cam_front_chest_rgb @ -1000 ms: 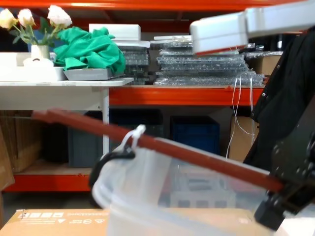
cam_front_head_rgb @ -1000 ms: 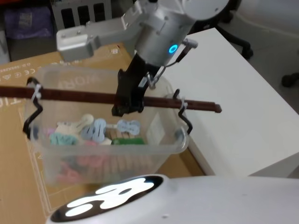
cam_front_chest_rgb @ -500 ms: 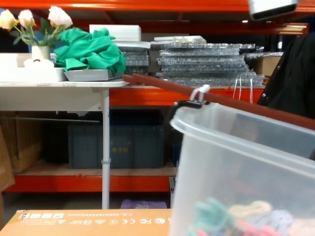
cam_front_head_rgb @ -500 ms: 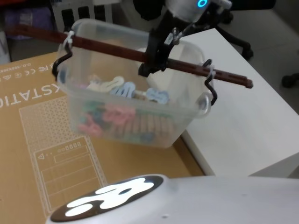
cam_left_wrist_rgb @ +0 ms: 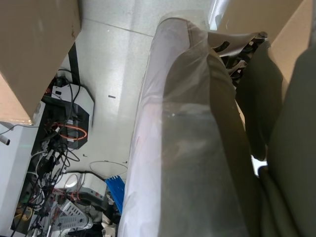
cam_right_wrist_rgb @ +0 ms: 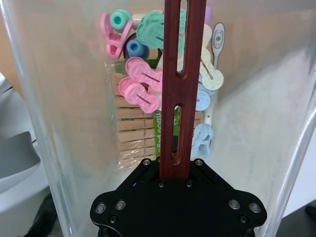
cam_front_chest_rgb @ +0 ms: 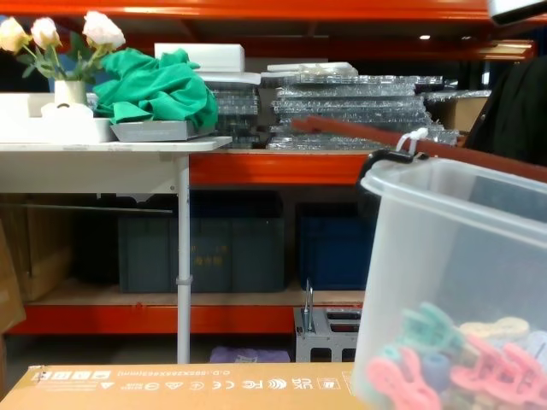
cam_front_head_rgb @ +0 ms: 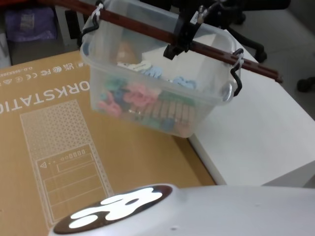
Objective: Use one hand to grasp the basket and place it at the designated location.
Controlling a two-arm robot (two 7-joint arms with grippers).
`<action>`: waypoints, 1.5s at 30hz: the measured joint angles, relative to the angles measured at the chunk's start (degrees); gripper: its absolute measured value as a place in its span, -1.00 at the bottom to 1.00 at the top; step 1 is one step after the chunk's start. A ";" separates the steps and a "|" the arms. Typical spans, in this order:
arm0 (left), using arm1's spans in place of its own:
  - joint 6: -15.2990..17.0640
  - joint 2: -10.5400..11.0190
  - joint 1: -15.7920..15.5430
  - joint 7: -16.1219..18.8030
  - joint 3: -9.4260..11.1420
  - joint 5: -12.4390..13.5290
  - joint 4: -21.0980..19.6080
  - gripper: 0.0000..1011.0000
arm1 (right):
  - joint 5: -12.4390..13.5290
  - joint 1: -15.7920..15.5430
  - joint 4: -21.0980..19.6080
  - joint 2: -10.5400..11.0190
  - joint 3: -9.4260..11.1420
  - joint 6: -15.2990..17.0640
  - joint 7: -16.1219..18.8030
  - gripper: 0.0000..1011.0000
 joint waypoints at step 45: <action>0.00 0.00 0.00 0.00 0.00 0.00 0.00 -1.00 | -4.86 -0.40 28.99 -1.28 3.55 8.09 2.55 -1.00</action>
